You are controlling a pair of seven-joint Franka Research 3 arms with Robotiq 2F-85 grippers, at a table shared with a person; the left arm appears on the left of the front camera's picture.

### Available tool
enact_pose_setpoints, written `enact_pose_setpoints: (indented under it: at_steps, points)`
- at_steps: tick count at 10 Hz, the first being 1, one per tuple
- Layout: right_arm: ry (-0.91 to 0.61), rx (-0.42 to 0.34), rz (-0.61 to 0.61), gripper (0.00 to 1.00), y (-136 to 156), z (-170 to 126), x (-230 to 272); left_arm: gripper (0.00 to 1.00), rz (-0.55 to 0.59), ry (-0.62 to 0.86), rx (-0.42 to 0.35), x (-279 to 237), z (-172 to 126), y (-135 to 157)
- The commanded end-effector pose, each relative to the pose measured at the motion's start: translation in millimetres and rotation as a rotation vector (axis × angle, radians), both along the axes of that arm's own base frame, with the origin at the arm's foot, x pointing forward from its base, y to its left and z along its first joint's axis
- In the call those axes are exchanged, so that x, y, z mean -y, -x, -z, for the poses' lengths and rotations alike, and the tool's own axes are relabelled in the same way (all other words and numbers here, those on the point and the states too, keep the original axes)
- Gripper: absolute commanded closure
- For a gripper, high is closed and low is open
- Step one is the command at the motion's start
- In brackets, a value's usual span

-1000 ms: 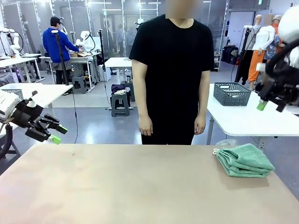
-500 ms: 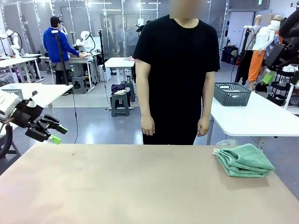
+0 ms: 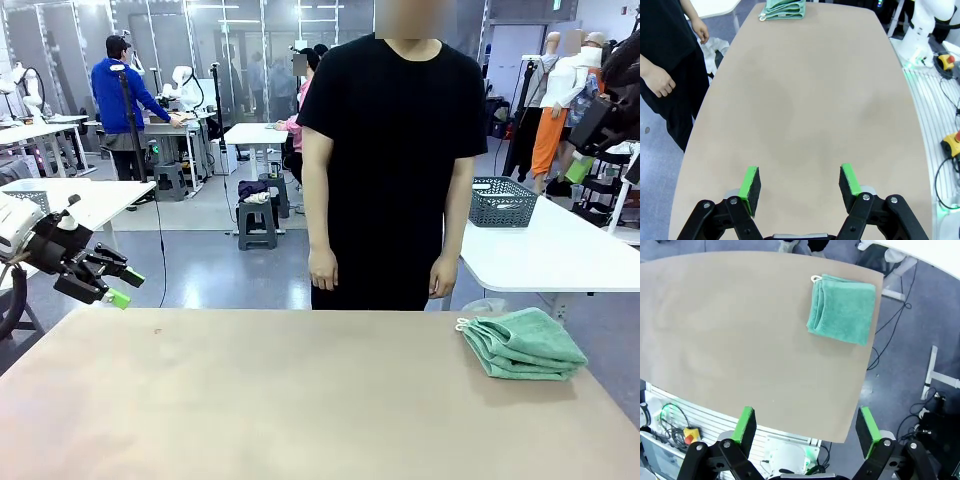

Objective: Fold the towels and place them in the basket.
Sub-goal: Stack the folded Towel with hook on the right side of the table.

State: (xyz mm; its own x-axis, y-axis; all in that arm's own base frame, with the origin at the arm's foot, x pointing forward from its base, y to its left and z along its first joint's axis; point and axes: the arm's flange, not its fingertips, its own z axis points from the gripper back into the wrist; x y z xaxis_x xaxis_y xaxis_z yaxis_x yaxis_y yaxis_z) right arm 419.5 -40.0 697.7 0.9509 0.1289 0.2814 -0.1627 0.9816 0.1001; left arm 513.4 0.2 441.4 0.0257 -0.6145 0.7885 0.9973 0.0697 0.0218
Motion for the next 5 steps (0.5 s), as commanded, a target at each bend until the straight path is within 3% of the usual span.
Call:
enact_pose_setpoints:
  at_steps: [1, 5]
  points:
    - [-0.016, 0.000, -0.002, 0.00, -2.9, -2.5, -1.3, 0.20, 0.002, -0.003, 0.001, -0.5, -0.6, 0.7]
    - [-0.016, 0.000, -0.002, 0.00, -2.9, -2.5, -1.3, 0.20, 0.002, -0.003, 0.001, -0.5, -0.6, 0.7]
